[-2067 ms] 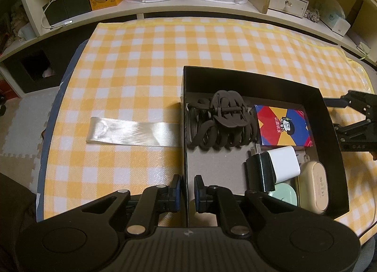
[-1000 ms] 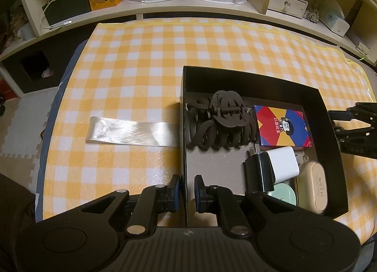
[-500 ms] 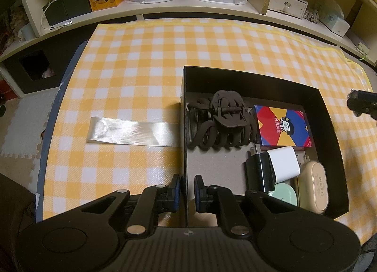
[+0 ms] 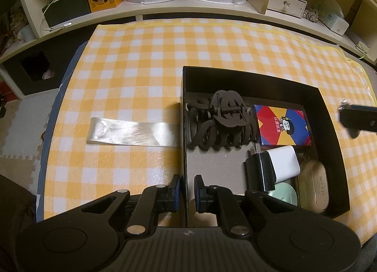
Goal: Organize rigid objects
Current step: 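Carry the smartwatch into the tray beside the black charger, release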
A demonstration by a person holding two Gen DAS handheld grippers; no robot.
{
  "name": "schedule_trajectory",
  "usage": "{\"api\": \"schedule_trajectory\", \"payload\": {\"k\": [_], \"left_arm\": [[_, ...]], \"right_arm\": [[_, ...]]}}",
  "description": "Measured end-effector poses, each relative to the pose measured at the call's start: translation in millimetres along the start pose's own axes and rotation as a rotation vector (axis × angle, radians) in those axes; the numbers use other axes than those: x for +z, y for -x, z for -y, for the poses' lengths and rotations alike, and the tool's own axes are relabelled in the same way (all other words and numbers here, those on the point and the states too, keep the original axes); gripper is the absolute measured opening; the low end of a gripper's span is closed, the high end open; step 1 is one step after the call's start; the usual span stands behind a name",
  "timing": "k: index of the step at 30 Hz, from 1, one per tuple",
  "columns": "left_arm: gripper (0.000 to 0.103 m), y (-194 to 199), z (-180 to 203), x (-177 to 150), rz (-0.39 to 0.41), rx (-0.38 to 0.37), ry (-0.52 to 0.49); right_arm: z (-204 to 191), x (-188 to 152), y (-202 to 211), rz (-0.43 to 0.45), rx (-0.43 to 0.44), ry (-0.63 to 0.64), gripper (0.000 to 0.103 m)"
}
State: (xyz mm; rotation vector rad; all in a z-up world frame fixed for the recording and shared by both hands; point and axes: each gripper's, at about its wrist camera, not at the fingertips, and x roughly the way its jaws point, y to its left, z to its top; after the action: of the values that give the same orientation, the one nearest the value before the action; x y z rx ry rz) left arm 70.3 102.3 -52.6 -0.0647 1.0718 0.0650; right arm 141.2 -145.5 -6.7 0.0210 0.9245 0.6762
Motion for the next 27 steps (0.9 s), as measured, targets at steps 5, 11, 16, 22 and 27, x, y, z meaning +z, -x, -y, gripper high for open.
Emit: {"api": "schedule_trajectory", "payload": {"k": [5,11,16,22,27], "left_arm": [[0.012,0,0,0,0.001,0.000,-0.003],[0.012,1,1,-1,0.005,-0.004,-0.011],[0.012,1,0,-1,0.006,-0.012,-0.007],[0.012,0,-1,-1,0.007,-0.017,-0.004],[0.012,1,-1,-1,0.006,-0.016,-0.003]], "right_arm": [[-24,-4,-23,-0.079,0.059,-0.087,0.047],[-44,-2,-46,-0.126,0.071,-0.182,0.047],[-53,-1,-63,-0.156,0.056,-0.241,0.047],[-59,-1,-75,-0.173,0.040,-0.283,0.047],[-60,0,-81,-0.186,0.012,-0.308,0.052]]}}
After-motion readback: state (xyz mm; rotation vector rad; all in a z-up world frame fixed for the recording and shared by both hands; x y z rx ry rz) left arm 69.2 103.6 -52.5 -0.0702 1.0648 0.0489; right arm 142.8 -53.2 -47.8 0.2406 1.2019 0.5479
